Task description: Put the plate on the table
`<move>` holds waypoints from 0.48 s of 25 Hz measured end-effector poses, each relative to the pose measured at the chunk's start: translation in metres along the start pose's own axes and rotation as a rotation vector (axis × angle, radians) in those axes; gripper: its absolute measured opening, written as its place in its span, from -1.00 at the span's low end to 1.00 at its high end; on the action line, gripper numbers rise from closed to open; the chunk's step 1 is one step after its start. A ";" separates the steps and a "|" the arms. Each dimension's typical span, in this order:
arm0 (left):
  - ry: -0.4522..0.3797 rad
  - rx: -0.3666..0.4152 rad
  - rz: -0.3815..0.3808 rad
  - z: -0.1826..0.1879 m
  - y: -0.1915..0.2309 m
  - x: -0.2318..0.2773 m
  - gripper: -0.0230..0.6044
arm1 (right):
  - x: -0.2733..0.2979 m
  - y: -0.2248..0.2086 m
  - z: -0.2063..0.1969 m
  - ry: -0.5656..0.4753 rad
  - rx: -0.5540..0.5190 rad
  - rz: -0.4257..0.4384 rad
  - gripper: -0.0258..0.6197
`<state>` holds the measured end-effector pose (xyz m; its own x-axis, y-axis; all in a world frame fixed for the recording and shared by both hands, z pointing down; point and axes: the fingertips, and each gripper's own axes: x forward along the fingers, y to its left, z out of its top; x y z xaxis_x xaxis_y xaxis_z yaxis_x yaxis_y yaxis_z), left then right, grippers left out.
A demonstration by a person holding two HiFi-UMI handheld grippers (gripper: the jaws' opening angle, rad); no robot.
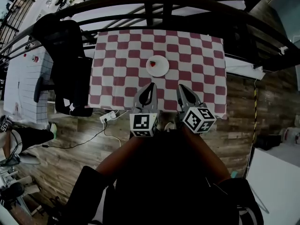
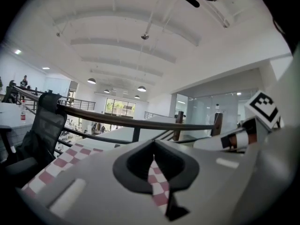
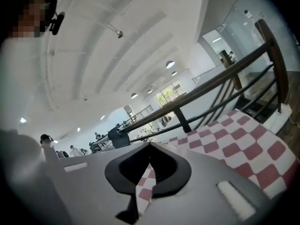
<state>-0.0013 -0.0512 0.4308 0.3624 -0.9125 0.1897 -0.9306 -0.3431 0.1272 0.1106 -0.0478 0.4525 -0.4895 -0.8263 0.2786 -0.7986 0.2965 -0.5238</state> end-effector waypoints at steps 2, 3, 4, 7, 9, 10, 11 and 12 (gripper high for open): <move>-0.006 0.003 -0.007 -0.004 -0.019 -0.007 -0.90 | -0.010 0.008 0.008 -0.012 -0.086 0.017 -0.92; -0.010 0.013 -0.011 -0.005 -0.027 -0.009 -0.90 | -0.015 0.011 0.012 -0.022 -0.134 0.012 -0.92; -0.014 0.026 -0.013 -0.004 -0.034 -0.011 -0.90 | -0.019 0.012 0.015 -0.034 -0.174 0.002 -0.92; -0.040 0.054 -0.007 0.002 -0.045 -0.015 -0.90 | -0.030 0.015 0.021 -0.066 -0.221 -0.011 -0.92; -0.064 0.060 0.006 0.004 -0.051 -0.019 -0.90 | -0.038 0.018 0.019 -0.077 -0.255 -0.003 -0.93; -0.071 0.062 0.011 0.004 -0.054 -0.020 -0.90 | -0.042 0.020 0.019 -0.082 -0.280 0.001 -0.93; -0.075 0.062 0.014 0.004 -0.057 -0.022 -0.90 | -0.046 0.021 0.019 -0.086 -0.303 0.006 -0.93; -0.078 0.063 0.016 0.003 -0.059 -0.023 -0.90 | -0.049 0.022 0.019 -0.089 -0.321 0.011 -0.93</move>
<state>0.0455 -0.0106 0.4156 0.3447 -0.9317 0.1146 -0.9385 -0.3394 0.0629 0.1237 -0.0095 0.4120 -0.4774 -0.8567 0.1953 -0.8700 0.4296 -0.2421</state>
